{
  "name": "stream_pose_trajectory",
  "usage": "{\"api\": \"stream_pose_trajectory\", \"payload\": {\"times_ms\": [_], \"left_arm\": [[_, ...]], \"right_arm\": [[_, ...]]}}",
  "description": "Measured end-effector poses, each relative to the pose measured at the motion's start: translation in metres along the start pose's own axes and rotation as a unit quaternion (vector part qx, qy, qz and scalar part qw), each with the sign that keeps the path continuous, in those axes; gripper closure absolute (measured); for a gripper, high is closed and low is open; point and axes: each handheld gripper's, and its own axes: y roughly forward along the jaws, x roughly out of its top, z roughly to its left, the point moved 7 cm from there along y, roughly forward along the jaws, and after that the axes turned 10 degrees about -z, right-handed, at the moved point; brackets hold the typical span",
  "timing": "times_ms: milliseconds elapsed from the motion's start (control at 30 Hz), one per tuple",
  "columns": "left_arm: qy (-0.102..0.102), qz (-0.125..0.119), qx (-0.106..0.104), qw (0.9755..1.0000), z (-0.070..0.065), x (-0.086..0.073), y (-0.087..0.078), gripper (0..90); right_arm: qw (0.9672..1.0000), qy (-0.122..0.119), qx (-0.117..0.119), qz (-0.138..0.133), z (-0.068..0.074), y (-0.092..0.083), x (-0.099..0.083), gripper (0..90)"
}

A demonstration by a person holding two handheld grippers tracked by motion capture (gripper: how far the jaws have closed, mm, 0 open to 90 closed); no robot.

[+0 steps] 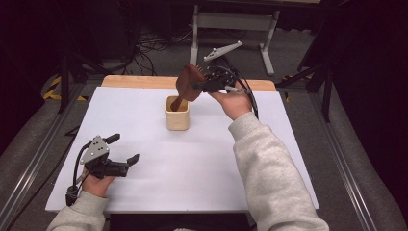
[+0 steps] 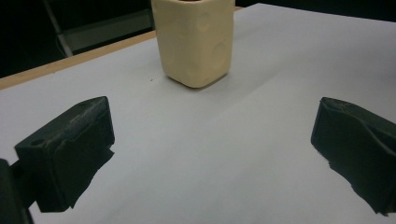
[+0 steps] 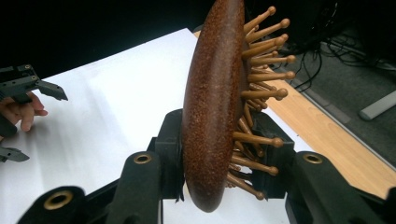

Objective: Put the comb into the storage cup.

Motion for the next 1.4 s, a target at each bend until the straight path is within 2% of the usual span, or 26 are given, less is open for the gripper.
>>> {"api": "stream_pose_trajectory", "payload": {"times_ms": [333,667,1100,1400], "left_arm": [[0.003,0.001,0.003,1.0000,0.001,0.000,0.000,0.5],[0.001,0.001,0.002,1.0000,0.000,0.000,0.000,0.5],[0.005,0.005,0.000,1.0000,0.000,-0.001,0.001,0.3],[0.002,0.005,-0.001,1.0000,-0.001,-0.001,0.001,0.2]], "right_arm": [[0.9996,0.021,0.010,0.017,-0.006,0.015,-0.008,60.2],[0.9988,0.030,0.015,0.035,-0.007,0.026,-0.015,59.8],[0.9976,0.037,0.022,0.055,-0.008,0.035,-0.023,57.9],[0.9974,0.044,0.022,0.052,-0.010,0.035,-0.023,54.8]]}}
